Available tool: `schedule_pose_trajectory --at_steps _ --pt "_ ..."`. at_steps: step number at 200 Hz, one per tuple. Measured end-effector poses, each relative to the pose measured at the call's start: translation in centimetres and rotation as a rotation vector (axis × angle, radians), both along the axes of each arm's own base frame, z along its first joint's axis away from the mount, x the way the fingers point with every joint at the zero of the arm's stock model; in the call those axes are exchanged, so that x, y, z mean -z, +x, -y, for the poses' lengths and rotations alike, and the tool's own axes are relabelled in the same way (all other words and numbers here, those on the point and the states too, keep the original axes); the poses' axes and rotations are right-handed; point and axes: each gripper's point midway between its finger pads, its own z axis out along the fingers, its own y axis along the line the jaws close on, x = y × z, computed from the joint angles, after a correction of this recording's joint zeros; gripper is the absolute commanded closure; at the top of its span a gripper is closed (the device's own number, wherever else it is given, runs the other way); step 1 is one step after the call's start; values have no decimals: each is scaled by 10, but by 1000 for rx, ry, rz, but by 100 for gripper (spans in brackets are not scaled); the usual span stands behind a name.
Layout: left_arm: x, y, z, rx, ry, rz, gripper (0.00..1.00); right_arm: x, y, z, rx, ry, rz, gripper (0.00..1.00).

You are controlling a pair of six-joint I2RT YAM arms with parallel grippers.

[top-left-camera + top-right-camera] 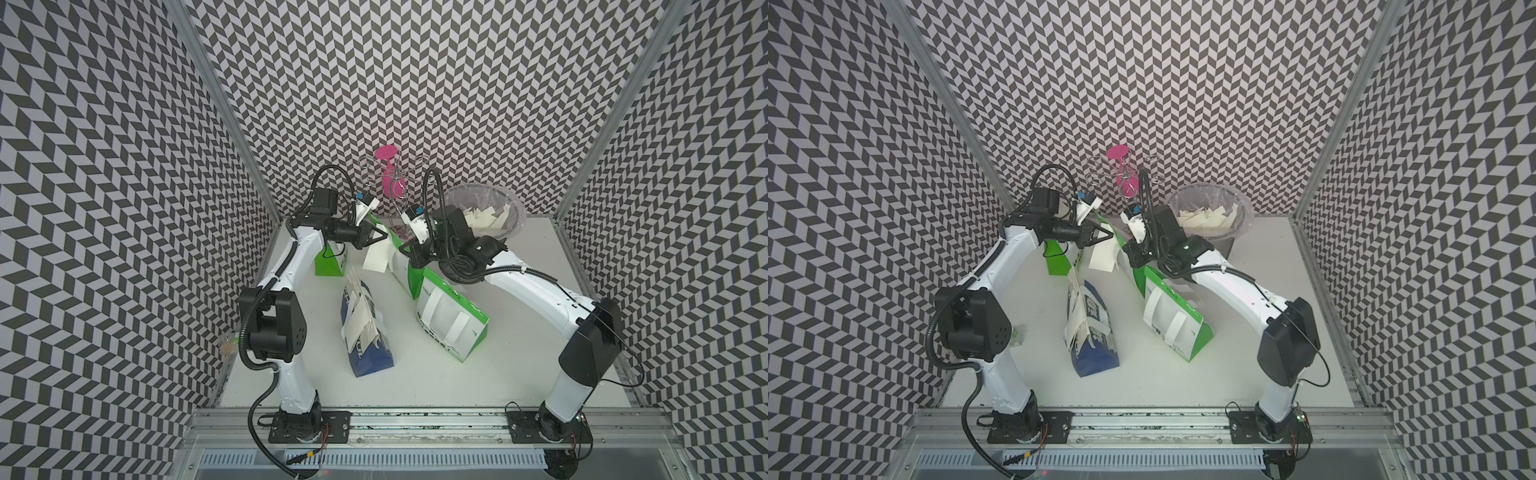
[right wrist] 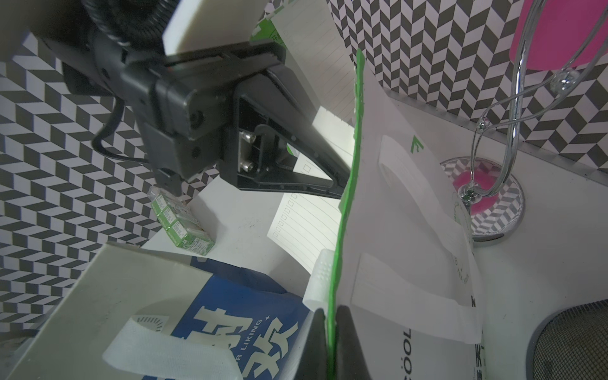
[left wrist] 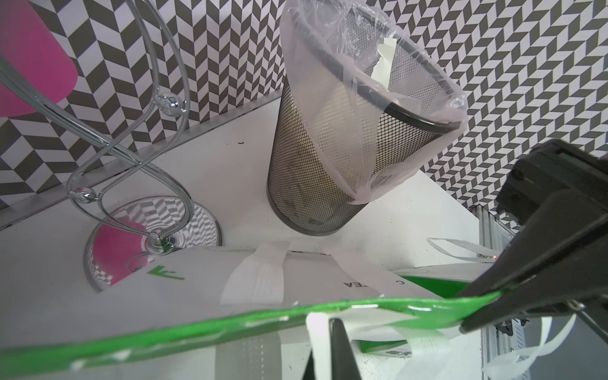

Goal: Shred takeout receipts and throw away
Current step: Tear off the takeout receipt from the takeout bag.

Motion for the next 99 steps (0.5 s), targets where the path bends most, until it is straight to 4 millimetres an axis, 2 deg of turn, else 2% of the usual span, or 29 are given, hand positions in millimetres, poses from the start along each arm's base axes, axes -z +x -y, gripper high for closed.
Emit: schedule_pose_trajectory --at_steps 30,71,99 --pt "-12 -6 2 0 -15 8 100 0 5 4 24 -12 13 100" --pt "-44 -18 7 28 -63 67 100 1 7 6 38 -24 20 100" --pt "-51 -22 8 32 -65 84 100 2 7 7 41 -32 20 100"
